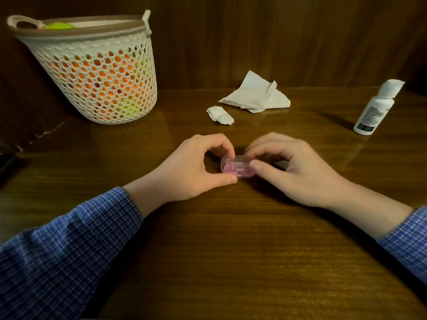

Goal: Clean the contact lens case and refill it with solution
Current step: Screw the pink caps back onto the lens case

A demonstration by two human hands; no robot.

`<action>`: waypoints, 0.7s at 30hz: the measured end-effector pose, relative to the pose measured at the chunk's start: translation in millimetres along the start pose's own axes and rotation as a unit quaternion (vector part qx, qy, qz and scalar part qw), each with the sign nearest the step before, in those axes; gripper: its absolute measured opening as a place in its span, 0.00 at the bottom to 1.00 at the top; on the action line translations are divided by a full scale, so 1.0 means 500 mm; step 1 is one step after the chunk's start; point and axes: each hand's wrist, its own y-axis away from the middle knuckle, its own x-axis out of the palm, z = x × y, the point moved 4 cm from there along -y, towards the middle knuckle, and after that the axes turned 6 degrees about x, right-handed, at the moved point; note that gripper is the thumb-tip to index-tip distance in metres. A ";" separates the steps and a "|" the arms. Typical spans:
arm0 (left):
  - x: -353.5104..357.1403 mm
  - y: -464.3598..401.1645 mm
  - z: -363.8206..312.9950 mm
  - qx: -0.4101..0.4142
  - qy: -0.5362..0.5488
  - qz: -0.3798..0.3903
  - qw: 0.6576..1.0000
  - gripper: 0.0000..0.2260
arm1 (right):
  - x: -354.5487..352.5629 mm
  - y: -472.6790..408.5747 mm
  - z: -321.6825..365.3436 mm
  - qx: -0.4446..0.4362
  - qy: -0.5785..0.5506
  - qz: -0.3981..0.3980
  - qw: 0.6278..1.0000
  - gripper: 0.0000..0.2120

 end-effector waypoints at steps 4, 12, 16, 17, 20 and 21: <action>0.002 0.005 -0.005 0.004 -0.023 0.002 1.000 0.11 | 0.007 0.000 0.001 -0.020 0.032 0.034 0.999 0.11; 0.006 0.004 -0.012 -0.008 0.006 -0.002 1.000 0.06 | 0.008 0.001 -0.001 -0.018 0.039 0.022 0.999 0.11; 0.010 0.002 -0.009 -0.009 -0.007 -0.007 1.000 0.04 | 0.009 0.000 0.001 -0.011 0.045 0.014 0.999 0.13; 0.011 0.001 -0.008 -0.007 -0.010 -0.008 1.000 0.05 | 0.010 -0.001 0.001 -0.012 0.047 0.014 0.999 0.13; 0.011 0.000 -0.006 -0.006 -0.010 -0.008 1.000 0.04 | 0.013 -0.004 0.000 -0.014 0.052 0.016 0.998 0.10; 0.011 0.000 -0.005 -0.005 -0.010 -0.008 1.000 0.04 | 0.013 -0.004 -0.002 -0.015 0.054 0.015 0.998 0.10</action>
